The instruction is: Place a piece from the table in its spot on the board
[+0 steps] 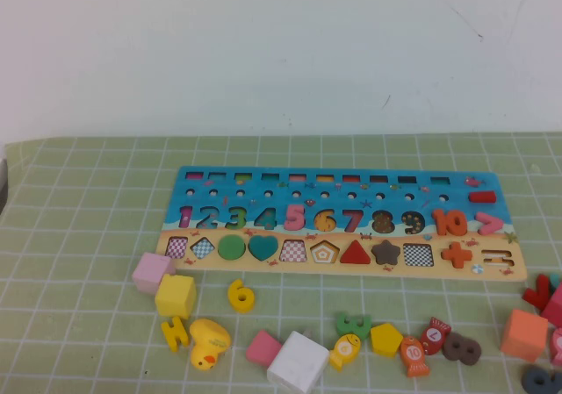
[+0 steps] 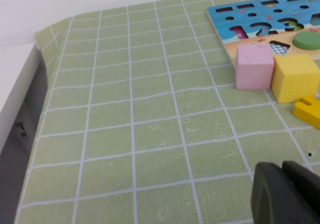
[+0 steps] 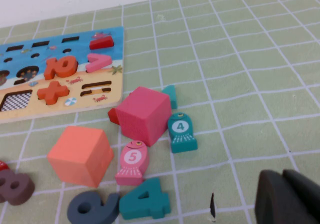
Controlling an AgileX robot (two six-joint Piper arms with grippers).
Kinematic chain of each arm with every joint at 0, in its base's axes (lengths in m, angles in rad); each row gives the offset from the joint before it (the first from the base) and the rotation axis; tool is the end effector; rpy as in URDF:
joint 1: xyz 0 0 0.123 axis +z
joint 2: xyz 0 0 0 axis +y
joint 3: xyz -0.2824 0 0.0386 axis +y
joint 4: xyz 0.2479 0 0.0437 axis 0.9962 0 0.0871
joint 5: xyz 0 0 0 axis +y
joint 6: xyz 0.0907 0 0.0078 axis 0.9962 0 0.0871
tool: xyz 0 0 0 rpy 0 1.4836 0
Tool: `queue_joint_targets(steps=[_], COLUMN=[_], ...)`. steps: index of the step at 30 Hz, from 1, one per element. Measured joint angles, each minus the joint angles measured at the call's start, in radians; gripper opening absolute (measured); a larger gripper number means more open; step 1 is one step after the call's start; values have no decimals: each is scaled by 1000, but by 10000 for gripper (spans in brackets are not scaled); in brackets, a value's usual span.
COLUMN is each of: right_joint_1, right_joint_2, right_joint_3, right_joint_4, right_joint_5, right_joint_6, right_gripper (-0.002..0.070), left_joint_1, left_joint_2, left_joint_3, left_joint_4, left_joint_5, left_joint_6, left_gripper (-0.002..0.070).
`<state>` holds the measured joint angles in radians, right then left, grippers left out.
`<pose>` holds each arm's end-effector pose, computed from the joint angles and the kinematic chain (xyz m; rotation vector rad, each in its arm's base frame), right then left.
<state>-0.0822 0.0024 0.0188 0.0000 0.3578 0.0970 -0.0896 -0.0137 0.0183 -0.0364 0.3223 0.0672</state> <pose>0.0534 -0.0044 0.1744 0.1667 1.8551 0.0103 0.0533 -0.0058 0.1786 0.1188 1.8067 -0.0509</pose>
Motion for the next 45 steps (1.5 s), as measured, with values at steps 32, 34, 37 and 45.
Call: queue_joint_targets(steps=[32, 34, 37, 45], right_joint_1=[0, 0, 0, 0], right_joint_2=[0, 0, 0, 0], right_joint_3=[0, 0, 0, 0], right_joint_4=[0, 0, 0, 0], right_joint_5=[0, 0, 0, 0], right_joint_6=[0, 0, 0, 0], right_gripper=[-3, -3, -3, -3], left_joint_1=[0, 0, 0, 0], left_joint_2=[0, 0, 0, 0], left_joint_3=[0, 0, 0, 2], left_joint_4=[0, 0, 2, 8], left_joint_5=[0, 0, -2, -250], left_joint_6=[2, 2, 2, 2], left_gripper=[-2, -2, -2, -2])
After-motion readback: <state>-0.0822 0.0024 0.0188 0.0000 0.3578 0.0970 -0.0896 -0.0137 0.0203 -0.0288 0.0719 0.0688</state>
